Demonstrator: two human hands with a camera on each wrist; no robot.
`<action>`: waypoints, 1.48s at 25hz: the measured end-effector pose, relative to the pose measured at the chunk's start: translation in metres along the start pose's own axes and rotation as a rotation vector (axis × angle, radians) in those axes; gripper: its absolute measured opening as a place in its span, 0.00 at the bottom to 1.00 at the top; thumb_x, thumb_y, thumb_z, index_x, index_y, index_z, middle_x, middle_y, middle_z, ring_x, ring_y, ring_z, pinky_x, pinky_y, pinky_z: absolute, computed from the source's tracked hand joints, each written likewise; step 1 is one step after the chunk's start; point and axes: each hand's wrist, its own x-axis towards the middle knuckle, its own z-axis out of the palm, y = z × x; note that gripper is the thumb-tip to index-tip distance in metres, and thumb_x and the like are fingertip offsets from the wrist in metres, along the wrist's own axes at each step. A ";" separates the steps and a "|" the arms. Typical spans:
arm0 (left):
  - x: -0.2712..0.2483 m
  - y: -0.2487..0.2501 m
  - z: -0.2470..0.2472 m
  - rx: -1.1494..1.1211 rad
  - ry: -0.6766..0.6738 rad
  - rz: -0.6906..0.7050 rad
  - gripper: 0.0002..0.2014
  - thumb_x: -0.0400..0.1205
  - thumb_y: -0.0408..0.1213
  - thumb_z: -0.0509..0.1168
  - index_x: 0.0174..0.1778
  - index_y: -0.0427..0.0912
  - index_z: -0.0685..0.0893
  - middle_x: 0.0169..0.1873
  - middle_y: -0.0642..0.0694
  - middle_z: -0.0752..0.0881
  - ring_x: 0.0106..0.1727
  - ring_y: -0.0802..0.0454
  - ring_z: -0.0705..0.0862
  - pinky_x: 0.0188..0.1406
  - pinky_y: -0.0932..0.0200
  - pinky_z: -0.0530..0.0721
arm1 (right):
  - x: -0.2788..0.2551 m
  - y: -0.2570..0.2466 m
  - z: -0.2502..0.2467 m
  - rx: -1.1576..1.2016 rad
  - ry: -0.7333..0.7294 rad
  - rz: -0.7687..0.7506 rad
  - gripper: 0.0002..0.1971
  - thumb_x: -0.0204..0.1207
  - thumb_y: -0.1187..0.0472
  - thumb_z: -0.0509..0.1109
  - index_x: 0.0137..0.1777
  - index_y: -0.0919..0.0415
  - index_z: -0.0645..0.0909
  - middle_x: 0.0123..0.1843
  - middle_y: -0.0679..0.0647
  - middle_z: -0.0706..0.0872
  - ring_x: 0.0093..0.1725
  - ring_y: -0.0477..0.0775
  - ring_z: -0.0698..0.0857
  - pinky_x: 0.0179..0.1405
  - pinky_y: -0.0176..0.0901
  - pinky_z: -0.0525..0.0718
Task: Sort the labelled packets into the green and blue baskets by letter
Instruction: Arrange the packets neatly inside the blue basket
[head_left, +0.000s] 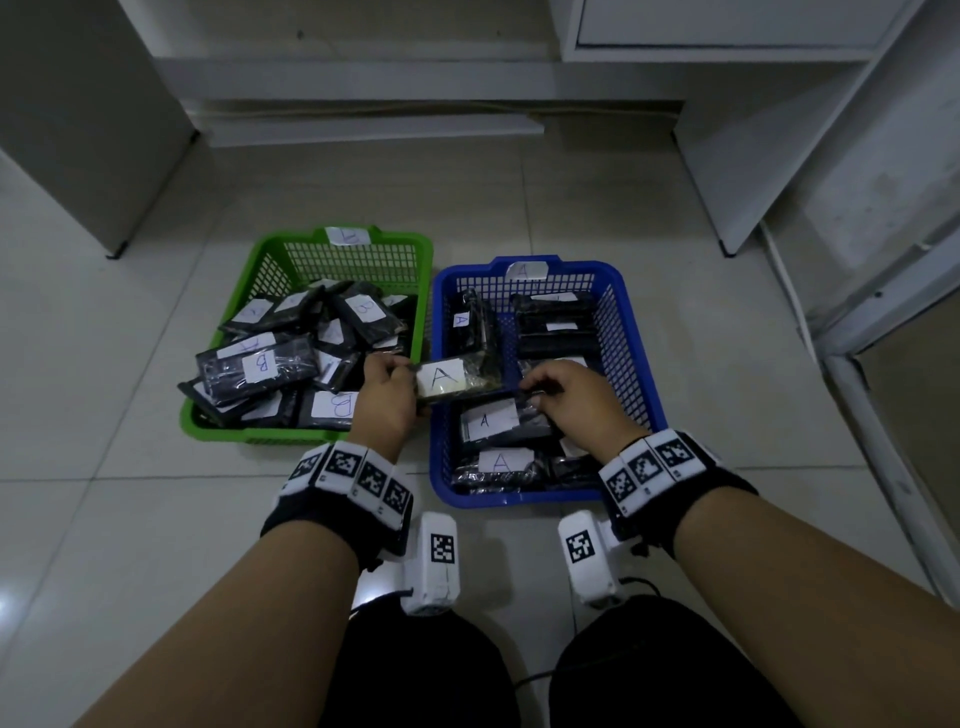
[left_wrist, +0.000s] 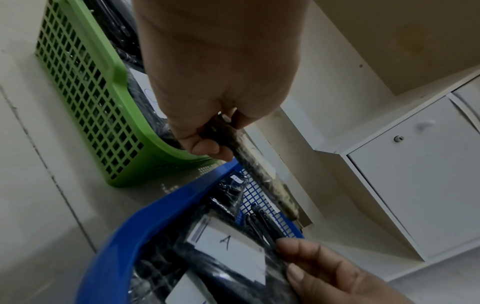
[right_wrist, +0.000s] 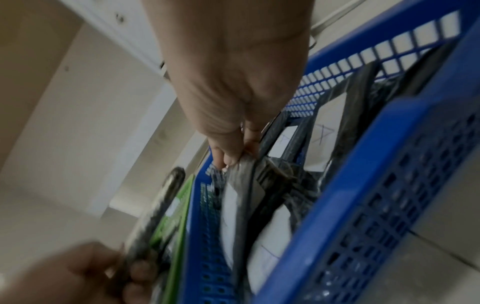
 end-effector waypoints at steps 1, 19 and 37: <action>0.000 0.001 0.001 -0.002 0.001 0.001 0.06 0.84 0.34 0.51 0.50 0.46 0.72 0.36 0.46 0.77 0.33 0.49 0.77 0.30 0.58 0.75 | -0.004 0.000 -0.004 0.081 -0.004 0.020 0.09 0.74 0.69 0.71 0.51 0.57 0.86 0.53 0.52 0.87 0.51 0.48 0.84 0.49 0.30 0.80; -0.020 -0.005 0.012 0.772 -0.494 0.346 0.07 0.75 0.35 0.69 0.46 0.49 0.79 0.49 0.50 0.82 0.48 0.52 0.82 0.46 0.67 0.75 | -0.027 0.002 -0.017 0.037 -0.238 0.220 0.10 0.78 0.66 0.65 0.42 0.52 0.84 0.35 0.48 0.87 0.32 0.49 0.86 0.35 0.37 0.83; 0.004 -0.011 0.016 1.001 -0.327 0.571 0.15 0.79 0.39 0.64 0.62 0.50 0.83 0.64 0.50 0.76 0.67 0.47 0.73 0.67 0.42 0.75 | 0.021 0.000 0.002 -0.102 -0.172 0.088 0.05 0.71 0.62 0.76 0.47 0.58 0.88 0.51 0.55 0.88 0.49 0.50 0.84 0.47 0.35 0.77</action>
